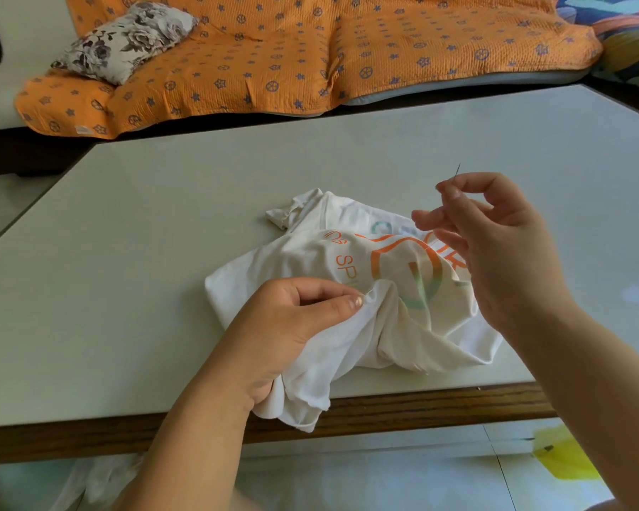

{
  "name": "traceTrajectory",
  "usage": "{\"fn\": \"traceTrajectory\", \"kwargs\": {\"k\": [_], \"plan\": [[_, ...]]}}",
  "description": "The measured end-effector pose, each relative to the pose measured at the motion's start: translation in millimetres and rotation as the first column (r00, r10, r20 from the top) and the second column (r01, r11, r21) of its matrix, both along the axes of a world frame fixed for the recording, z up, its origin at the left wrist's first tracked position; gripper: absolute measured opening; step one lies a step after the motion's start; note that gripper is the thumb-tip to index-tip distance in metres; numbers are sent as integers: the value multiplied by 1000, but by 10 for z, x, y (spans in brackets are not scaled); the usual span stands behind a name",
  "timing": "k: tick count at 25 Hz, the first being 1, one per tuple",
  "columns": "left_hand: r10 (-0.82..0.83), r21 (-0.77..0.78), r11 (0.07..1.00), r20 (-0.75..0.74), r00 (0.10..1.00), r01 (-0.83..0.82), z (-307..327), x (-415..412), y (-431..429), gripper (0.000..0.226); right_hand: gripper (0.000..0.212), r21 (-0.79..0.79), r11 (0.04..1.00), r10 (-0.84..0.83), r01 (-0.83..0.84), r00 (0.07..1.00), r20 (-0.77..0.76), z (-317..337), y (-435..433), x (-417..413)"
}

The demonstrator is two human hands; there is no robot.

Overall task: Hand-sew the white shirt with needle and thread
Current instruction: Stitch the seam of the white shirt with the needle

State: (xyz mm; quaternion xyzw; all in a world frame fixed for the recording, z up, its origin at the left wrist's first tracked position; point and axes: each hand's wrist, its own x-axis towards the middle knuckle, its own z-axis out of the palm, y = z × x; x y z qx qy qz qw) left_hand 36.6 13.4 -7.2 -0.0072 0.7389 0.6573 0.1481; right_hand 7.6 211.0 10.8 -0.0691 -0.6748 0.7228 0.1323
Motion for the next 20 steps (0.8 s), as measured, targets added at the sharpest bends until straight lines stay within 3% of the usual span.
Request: {"fn": "traceTrajectory", "kwargs": {"k": [3,7,11,20], "plan": [[1,-7,1000,-10,1000,-1,-7,-10,-7,25,10,230,972,58,-56,998,-5,-30,-53,38],[-1,-7,1000,-33,999,1,-17,-23,-41,26,11,546,804,226,-234,971,84,-23,-146,189],[-21,-36,999,-64,998,19,-24,-31,-68,27,13,527,739,373,-419,906,199,-24,-217,285],[-3,-124,992,-103,995,-9,-49,-44,-108,8,22,474,732,390,-489,871,297,38,-212,323]]}}
